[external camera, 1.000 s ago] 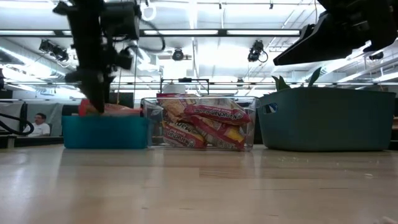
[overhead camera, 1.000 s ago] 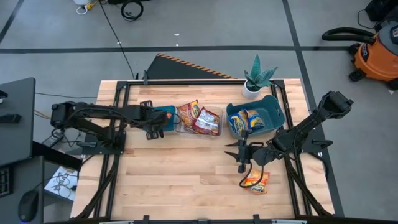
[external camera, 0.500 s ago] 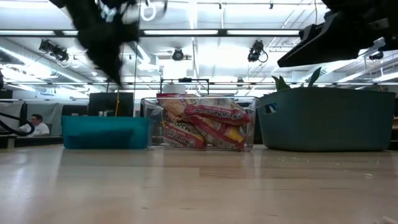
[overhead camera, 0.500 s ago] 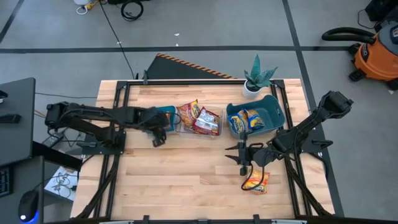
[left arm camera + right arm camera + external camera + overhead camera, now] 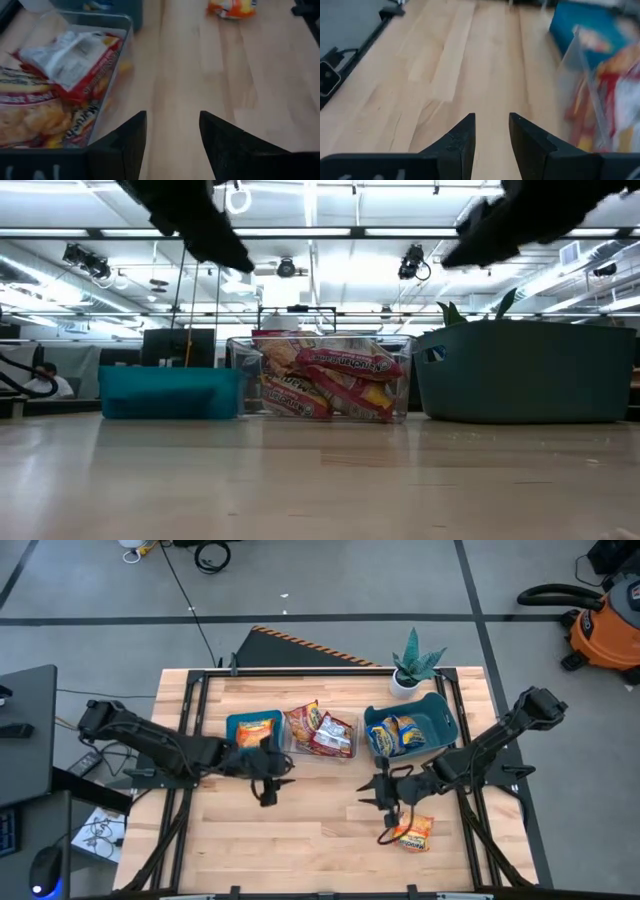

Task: Sort Maruchan noodles
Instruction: Put the orange noodle pack into the left blue bin

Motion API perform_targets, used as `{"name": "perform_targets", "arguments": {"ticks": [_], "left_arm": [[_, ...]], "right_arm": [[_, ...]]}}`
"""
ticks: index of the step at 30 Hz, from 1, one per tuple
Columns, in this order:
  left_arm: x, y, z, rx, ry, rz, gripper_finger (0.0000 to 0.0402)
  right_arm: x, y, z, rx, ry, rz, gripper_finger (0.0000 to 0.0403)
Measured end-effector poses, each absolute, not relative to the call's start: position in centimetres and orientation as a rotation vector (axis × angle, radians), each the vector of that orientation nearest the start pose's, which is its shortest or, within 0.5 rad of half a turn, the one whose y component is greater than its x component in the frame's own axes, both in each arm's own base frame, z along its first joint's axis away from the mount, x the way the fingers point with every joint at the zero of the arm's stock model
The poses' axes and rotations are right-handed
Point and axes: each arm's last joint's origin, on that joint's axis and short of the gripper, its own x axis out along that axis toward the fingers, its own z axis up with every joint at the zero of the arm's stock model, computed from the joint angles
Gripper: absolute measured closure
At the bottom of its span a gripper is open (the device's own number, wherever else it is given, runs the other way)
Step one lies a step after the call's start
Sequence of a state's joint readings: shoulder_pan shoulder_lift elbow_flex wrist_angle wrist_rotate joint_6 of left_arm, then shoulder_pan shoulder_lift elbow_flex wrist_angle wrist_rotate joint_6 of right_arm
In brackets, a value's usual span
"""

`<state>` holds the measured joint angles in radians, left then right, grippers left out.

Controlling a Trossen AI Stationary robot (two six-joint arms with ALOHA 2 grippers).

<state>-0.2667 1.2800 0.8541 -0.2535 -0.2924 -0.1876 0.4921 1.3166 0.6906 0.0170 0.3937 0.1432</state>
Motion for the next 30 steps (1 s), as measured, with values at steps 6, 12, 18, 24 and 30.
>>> {"name": "perform_targets", "arguments": {"ticks": [6,12,18,24,30], "left_arm": [[26.2,-7.5,24.4,0.013,0.652,0.049,0.0214],[26.0,-8.1,23.9,0.007,0.690,0.044,0.0214],[25.9,-8.0,23.7,-0.015,0.711,0.058,0.0214],[25.7,-7.9,23.5,0.001,0.740,0.060,0.0214],[25.6,-7.9,23.5,0.025,0.750,0.043,0.0214]], "right_arm": [[24.0,11.8,20.4,-0.032,0.777,0.083,0.0279],[24.1,12.9,20.7,0.013,1.095,0.199,0.0279],[22.4,13.7,20.5,0.042,1.330,0.206,0.0277],[22.5,14.6,19.8,0.108,1.409,0.305,0.0273],[25.1,16.2,19.1,0.032,1.433,0.403,0.0274]]}}
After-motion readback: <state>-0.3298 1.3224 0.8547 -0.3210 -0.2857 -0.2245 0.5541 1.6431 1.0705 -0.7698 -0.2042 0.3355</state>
